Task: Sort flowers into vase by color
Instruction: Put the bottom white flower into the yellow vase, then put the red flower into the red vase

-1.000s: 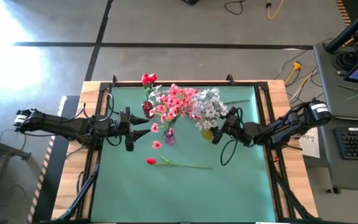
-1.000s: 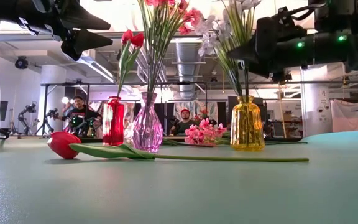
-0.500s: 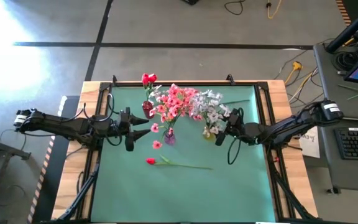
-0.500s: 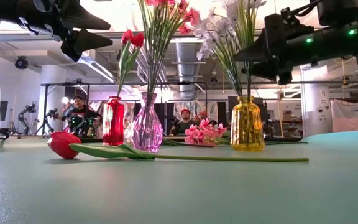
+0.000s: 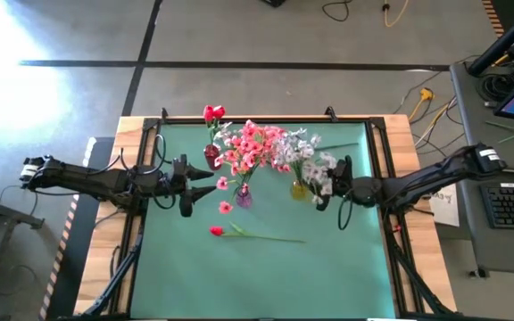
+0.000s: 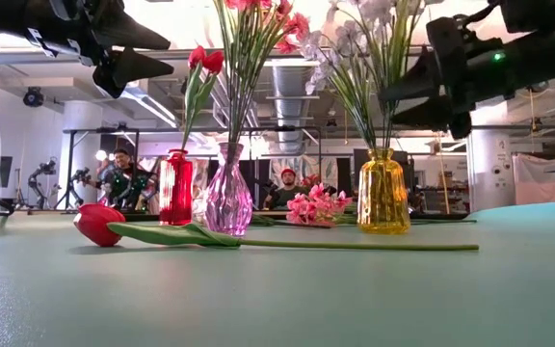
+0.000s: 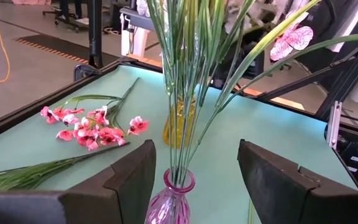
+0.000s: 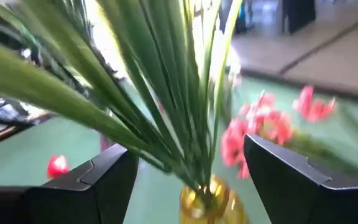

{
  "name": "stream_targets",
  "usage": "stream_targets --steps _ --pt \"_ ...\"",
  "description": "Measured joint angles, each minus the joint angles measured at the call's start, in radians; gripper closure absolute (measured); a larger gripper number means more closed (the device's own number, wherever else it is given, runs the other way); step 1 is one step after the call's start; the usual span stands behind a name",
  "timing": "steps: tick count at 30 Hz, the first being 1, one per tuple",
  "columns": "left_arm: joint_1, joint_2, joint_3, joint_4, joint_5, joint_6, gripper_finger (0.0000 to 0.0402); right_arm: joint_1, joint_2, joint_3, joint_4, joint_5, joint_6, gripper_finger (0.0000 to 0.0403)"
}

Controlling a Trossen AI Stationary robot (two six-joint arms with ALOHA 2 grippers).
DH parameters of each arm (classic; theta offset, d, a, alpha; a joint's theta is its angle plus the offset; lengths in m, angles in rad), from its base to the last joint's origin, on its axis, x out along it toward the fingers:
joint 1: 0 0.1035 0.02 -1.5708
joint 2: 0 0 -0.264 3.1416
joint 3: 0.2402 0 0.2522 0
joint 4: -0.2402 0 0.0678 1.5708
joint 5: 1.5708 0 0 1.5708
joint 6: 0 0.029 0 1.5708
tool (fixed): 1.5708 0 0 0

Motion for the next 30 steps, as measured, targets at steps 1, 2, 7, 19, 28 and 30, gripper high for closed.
stream_targets --steps 1,2,7,19,28,30 --pt "0.000 0.000 0.000 0.000 0.000 0.000 0.0185 0.000 -0.011 0.012 -0.058 -0.018 0.037 0.0124" --pt "0.000 0.000 0.000 0.000 0.000 0.000 0.0185 0.000 -0.020 0.028 -0.119 -0.035 0.073 0.0124" --pt "0.000 0.000 0.000 0.001 0.000 0.022 0.0185 0.000 -0.033 0.146 -0.488 -0.088 0.198 0.0126" --pt "0.000 0.000 0.000 0.000 0.000 0.021 0.0185 0.000 -0.023 0.416 -1.024 -0.165 0.291 0.0126" --pt "-0.001 -0.006 0.000 -0.072 0.001 -0.028 0.0185 0.007 -0.022 0.489 -1.209 -0.374 0.490 0.0126" --pt "-0.006 -0.006 0.000 -0.097 0.009 -0.055 0.0185 0.022 -0.017 0.488 -1.229 -0.399 0.510 0.0126"
